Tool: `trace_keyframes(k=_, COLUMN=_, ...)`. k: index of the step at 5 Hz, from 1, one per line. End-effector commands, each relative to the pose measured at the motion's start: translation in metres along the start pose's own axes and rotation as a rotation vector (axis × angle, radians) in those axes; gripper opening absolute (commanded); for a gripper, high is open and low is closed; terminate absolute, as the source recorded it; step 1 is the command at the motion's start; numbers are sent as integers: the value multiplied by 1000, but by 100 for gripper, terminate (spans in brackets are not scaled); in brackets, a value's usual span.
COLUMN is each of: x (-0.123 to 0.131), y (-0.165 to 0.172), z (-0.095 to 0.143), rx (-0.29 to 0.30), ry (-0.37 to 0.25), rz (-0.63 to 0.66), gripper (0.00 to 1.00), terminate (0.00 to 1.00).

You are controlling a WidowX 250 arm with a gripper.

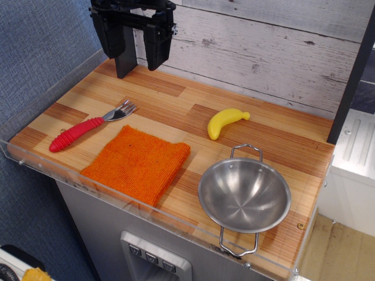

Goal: Pick the carrot from corner and place it in the middle of orange cloth

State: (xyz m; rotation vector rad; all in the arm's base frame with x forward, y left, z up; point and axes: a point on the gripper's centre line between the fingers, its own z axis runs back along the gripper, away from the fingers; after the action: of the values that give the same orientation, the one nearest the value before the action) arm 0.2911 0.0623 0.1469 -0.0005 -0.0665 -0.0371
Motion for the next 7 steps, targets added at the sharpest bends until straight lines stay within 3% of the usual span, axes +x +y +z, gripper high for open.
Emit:
trace_keyframes(k=1, x=0, y=0, z=0, rx=0, ry=0, rz=0, gripper=100, terminate=0)
trace_keyframes(k=4, x=10, y=116, z=-11, rx=68, ry=2, rz=67, gripper=100, terminate=0)
trace_keyframes(k=5, x=0, y=138, z=-19, rx=57, ry=-79, rz=32, gripper=100, terminate=0)
trace_keyframes(k=6, x=-7, y=129, z=-30, rx=66, ry=-93, rz=-16, gripper=100, terminate=0)
trace_keyframes(k=7, x=-14, y=114, z=-48, rx=66, ry=-69, rz=-46, gripper=100, terminate=0)
